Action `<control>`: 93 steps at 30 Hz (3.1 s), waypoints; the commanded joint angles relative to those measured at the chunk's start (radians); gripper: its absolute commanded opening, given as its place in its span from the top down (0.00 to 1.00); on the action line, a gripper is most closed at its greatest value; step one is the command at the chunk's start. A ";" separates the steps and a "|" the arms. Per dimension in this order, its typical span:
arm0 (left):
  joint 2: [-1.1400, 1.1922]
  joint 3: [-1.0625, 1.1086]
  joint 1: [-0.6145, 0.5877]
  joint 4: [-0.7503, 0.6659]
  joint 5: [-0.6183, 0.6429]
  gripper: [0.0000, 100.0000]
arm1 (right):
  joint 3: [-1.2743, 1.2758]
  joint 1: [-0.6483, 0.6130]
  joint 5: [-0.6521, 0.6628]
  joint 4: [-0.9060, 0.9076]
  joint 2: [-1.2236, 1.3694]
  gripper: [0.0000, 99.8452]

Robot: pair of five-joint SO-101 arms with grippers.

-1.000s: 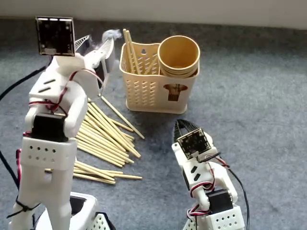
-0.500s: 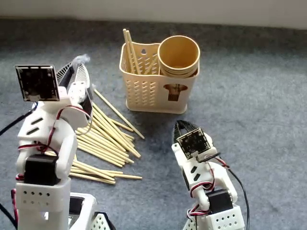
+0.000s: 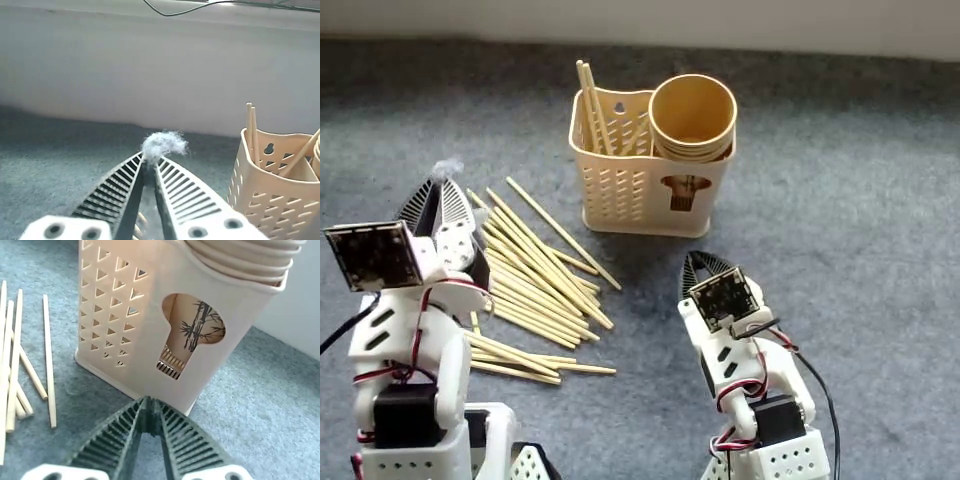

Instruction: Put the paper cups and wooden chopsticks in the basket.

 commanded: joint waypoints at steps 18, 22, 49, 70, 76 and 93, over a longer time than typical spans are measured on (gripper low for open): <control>-0.317 0.337 -0.140 0.000 0.002 0.99 | 0.097 0.001 0.011 0.004 -0.008 0.99; -0.317 0.395 -0.186 0.000 0.002 0.99 | 0.097 0.001 0.011 0.004 -0.008 0.99; -0.309 0.667 -0.302 0.143 0.002 0.99 | 0.005 0.077 -0.011 0.051 -0.010 0.99; -0.312 0.667 -0.305 0.147 0.002 0.99 | -0.834 -0.154 -0.008 0.478 0.303 0.99; -0.311 0.667 -0.305 0.147 0.002 0.99 | -1.030 -0.285 -0.009 0.478 0.613 0.99; -0.309 0.667 -0.306 0.149 0.002 0.99 | -1.245 -0.467 -0.153 0.455 1.302 0.86</control>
